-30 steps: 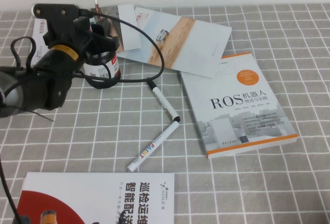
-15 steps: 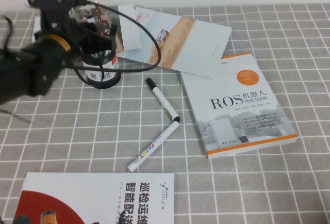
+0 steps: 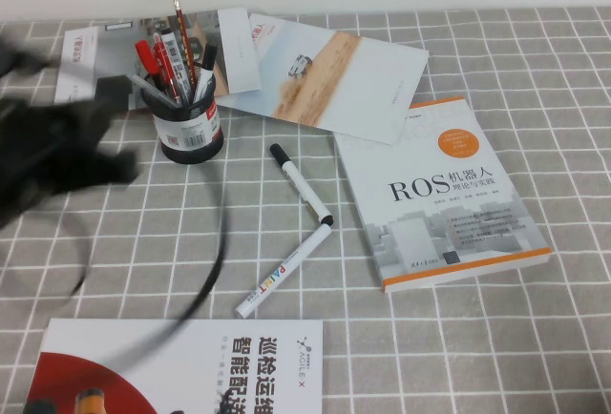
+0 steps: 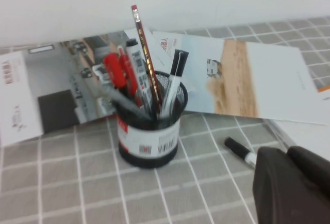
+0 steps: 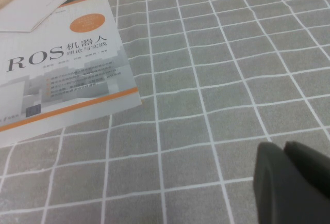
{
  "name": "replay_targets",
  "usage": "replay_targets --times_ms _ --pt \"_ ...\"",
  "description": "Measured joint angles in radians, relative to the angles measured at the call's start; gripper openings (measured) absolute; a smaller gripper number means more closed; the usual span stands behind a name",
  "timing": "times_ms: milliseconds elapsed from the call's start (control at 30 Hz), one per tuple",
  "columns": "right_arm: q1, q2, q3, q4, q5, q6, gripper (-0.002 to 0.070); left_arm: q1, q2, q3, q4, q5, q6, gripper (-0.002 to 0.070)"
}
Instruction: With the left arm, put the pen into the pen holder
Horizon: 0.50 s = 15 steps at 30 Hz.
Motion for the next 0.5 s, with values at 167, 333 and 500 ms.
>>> replay_targets --times_ms 167,333,500 --pt "0.000 0.000 0.000 0.000 0.000 0.000 -0.0015 -0.002 -0.291 0.147 -0.002 0.071 -0.009 0.0000" --pt "0.000 0.000 0.000 0.000 0.000 0.000 -0.0015 -0.002 -0.563 0.277 -0.002 0.147 -0.013 0.0000" --pt "0.000 0.000 0.000 0.000 0.000 0.000 -0.0015 -0.002 -0.751 0.346 0.000 0.194 -0.015 0.0000"
